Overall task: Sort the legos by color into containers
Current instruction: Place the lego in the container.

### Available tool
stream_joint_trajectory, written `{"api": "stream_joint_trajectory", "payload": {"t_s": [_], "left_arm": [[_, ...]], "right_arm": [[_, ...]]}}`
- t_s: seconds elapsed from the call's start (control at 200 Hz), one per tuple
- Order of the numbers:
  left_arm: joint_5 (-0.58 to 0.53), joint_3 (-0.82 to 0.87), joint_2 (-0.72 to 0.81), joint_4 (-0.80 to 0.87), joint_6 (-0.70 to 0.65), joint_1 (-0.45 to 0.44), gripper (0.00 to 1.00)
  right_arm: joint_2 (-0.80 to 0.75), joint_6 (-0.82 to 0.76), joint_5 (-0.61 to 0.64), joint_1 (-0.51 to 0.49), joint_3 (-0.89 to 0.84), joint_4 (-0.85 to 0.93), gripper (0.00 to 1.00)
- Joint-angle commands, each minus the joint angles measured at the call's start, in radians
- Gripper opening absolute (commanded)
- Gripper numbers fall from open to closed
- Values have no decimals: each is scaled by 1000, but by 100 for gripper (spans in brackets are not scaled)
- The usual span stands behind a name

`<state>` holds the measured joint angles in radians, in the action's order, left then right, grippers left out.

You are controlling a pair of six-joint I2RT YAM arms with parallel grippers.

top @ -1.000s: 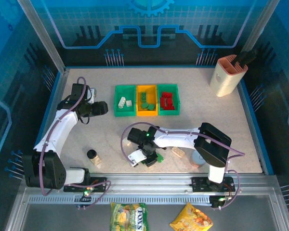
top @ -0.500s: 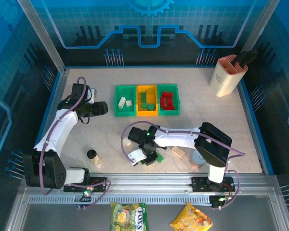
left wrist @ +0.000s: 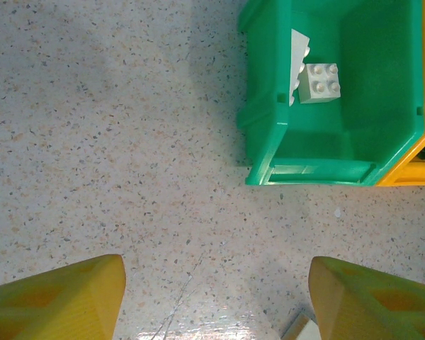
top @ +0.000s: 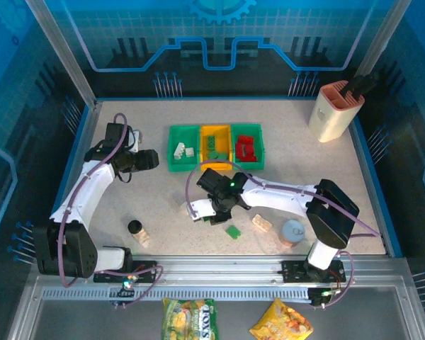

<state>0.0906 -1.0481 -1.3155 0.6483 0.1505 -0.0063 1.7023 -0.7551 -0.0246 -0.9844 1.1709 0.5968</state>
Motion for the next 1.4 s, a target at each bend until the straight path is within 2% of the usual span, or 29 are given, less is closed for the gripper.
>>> {"api": "stream_joint_trajectory", "payload": {"t_s": [0.0,0.245,0.425,0.64,0.75,0.83,0.91,1.061,1.186,1.396], "left_arm": [[-8,0,-8,14,-20,11,70],[-8,0,-5,14,-20,11,70],[-5,0,-2,14,-20,11,70],[-7,2,4,14,-20,11,70],[-8,2,4,14,-19,11,70],[-7,3,4,14,-17,11,70],[-7,3,4,14,-18,11,70],[-5,2,4,13,-16,12,70],[-2,2,6,13,-16,11,70],[3,5,13,11,-13,12,70]], "right_arm": [[-41,58,63,35,-7,-83,36],[-39,73,146,129,42,-125,36],[20,143,173,218,162,-75,36],[128,425,221,295,346,3,31],[178,600,292,309,424,35,30],[229,738,345,317,508,99,28],[293,846,334,326,606,193,28],[355,966,311,329,673,219,29],[358,1040,258,329,653,141,31],[417,1197,339,344,720,141,31]]}}
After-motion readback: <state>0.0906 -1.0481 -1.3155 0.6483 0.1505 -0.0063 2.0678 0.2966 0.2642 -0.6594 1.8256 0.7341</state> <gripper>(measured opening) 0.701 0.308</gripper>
